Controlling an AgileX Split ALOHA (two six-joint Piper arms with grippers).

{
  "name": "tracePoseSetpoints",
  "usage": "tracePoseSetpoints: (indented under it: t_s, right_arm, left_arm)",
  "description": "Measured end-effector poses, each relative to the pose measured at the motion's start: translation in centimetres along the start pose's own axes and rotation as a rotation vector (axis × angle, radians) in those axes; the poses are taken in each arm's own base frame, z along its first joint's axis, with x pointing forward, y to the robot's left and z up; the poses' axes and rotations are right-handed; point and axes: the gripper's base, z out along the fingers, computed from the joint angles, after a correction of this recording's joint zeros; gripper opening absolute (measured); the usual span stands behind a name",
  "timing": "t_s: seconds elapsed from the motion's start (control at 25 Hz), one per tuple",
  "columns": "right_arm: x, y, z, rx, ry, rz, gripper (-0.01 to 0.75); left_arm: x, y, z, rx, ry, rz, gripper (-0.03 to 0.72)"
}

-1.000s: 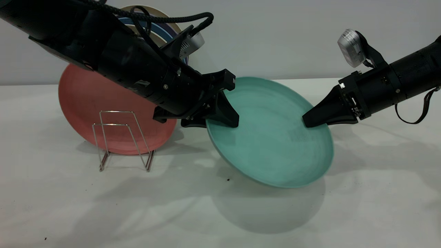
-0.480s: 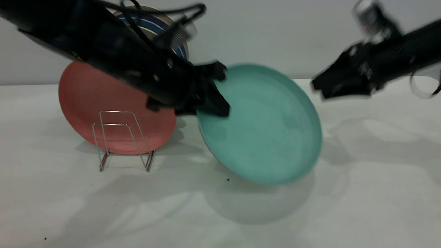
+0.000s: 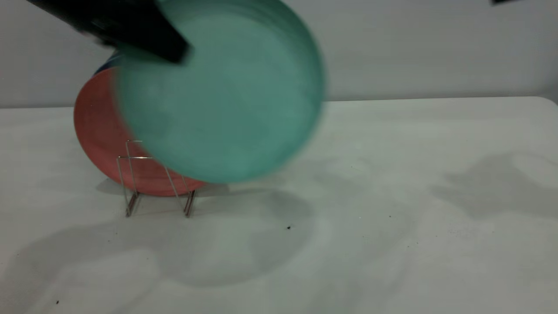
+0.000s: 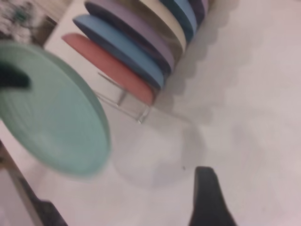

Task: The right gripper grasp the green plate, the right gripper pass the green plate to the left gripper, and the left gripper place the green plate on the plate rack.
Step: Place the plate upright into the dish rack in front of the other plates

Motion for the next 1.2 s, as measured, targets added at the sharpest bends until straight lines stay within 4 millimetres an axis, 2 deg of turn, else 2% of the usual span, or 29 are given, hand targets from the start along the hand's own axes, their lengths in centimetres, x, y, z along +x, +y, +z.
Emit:
tracePoseSetpoints:
  t_s: [0.12, 0.2, 0.32, 0.44, 0.6, 0.8, 0.96, 1.2]
  right_arm:
    - [0.3, 3.5, -2.5, 0.049, 0.026, -0.035, 0.465]
    - [1.3, 5.5, -3.5, 0.057, 0.032, -0.031, 0.452]
    - [4.0, 8.1, -4.5, 0.059, 0.052, -0.021, 0.443]
    - [7.4, 10.7, -5.2, 0.062, 0.073, -0.015, 0.442]
    - [11.7, 13.7, -6.0, 0.079, 0.087, -0.012, 0.442]
    - [16.0, 17.1, -7.2, 0.133, 0.059, -0.025, 0.442]
    - [18.9, 19.0, -8.0, 0.209, 0.027, -0.027, 0.442]
    - [21.4, 21.0, -9.7, 0.376, -0.035, -0.040, 0.441]
  left_arm:
    - [0.1, 0.5, -3.9, -0.120, 0.022, 0.175, 0.109]
    - [-0.1, 0.9, -5.8, -0.184, 0.039, 0.275, 0.109]
    - [-1.3, 1.5, -7.7, -0.252, 0.046, 0.414, 0.109]
    - [-2.7, 2.0, -8.6, -0.287, 0.065, 0.578, 0.109]
    - [-4.1, 2.7, -8.6, -0.291, 0.088, 0.810, 0.109]
    - [-3.8, 3.8, -7.2, -0.240, 0.149, 1.048, 0.109]
    - [-3.3, 4.3, -6.2, -0.198, 0.176, 1.127, 0.109]
    - [-3.1, 4.5, -4.9, -0.159, 0.188, 1.146, 0.109]
